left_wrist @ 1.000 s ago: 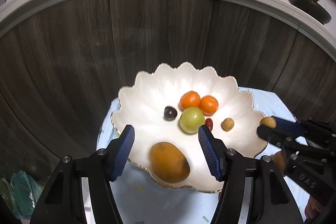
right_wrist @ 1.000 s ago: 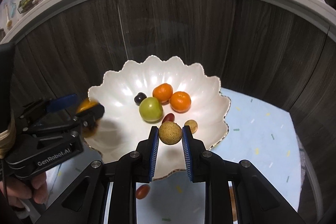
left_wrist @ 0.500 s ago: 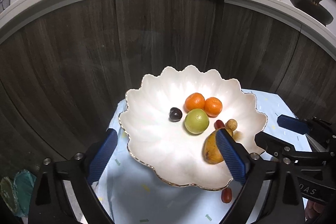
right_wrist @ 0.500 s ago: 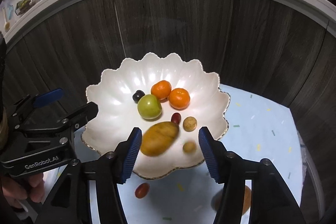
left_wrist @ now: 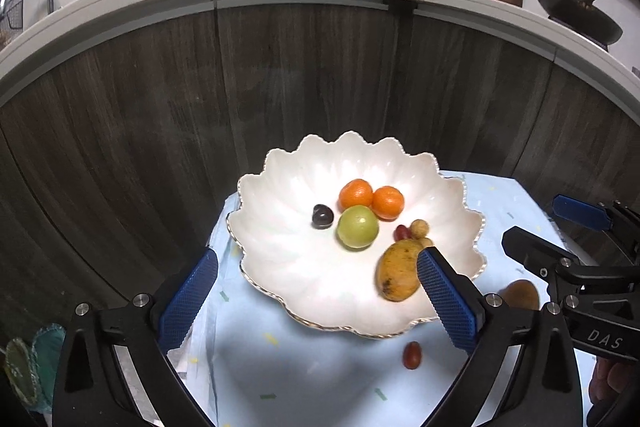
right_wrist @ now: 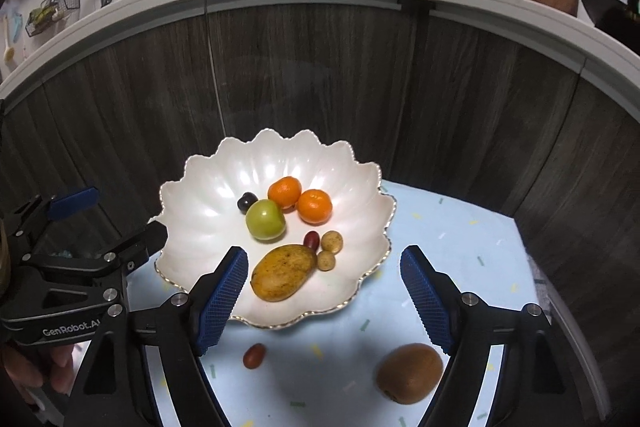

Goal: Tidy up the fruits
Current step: 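Withdraw both open grippers from the bowl toward the kiwi and red date, then grasp the red date with the left gripper while the right gripper grasps the brown kiwi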

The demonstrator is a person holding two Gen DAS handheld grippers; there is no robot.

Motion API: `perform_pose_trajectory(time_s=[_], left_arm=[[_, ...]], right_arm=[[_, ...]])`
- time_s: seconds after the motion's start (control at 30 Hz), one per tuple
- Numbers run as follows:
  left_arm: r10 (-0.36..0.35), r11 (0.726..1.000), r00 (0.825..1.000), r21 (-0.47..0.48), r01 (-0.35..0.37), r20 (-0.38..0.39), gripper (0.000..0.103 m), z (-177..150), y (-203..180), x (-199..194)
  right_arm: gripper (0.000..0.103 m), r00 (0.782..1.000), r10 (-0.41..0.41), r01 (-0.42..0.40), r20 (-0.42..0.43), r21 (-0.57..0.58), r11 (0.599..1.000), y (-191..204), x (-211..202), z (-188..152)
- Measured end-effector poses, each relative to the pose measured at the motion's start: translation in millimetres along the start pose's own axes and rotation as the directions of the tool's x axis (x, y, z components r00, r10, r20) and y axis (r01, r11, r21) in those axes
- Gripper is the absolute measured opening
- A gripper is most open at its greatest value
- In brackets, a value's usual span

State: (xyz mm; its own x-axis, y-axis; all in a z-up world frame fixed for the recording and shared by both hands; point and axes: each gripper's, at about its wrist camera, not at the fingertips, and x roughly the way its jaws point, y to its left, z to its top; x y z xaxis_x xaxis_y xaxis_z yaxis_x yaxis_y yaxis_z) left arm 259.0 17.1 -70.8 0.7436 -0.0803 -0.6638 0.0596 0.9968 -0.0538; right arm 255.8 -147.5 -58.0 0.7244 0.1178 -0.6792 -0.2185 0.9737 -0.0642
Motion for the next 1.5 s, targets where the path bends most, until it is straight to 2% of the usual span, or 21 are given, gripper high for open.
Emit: perform_pose_trajectory(time_s=[0.13,0.53,0.6,0.77,1.23,1.5], left_arm=[[0.016,1.000,1.000,0.003,-0.016,0.021,0.101,-1.1,-7.4,-13.2],[-0.025,0.999,0.999,0.026,0.024,0.028,0.101,-8.0,-34.8,-35.5],[-0.033,0.999,0.999,0.030,0.032,0.027,0.101,-10.9,-39.4,-38.3],[-0.046,0.998,0.999,0.037,0.045,0.026,0.102,-21.4,-49.4,-42.9],[-0.066,0.997,0.998,0.044,0.065,0.018,0.102,-53.4,-63.1,-39.8],[-0.070,0.997,0.998,0.034,0.070,-0.005,0.102,-68.8,-65.1,-26.7]], right_arm=[[0.079,1.000,-0.010,0.010,0.019,0.011,1.000,-6.2,-13.4,-3.5],[0.079,0.998,-0.039,0.036,0.049,0.061,0.997,-30.8,-43.3,-19.9],[0.084,0.998,-0.046,0.042,0.051,0.070,0.997,-35.6,-46.9,-24.2],[0.087,0.996,-0.072,0.067,0.051,0.094,0.993,-46.1,-53.1,-37.6],[0.087,0.994,-0.108,0.106,0.008,0.150,0.983,-63.2,-42.9,-75.9],[0.087,0.993,-0.117,0.119,-0.024,0.141,0.983,-64.4,-28.5,-92.4]])
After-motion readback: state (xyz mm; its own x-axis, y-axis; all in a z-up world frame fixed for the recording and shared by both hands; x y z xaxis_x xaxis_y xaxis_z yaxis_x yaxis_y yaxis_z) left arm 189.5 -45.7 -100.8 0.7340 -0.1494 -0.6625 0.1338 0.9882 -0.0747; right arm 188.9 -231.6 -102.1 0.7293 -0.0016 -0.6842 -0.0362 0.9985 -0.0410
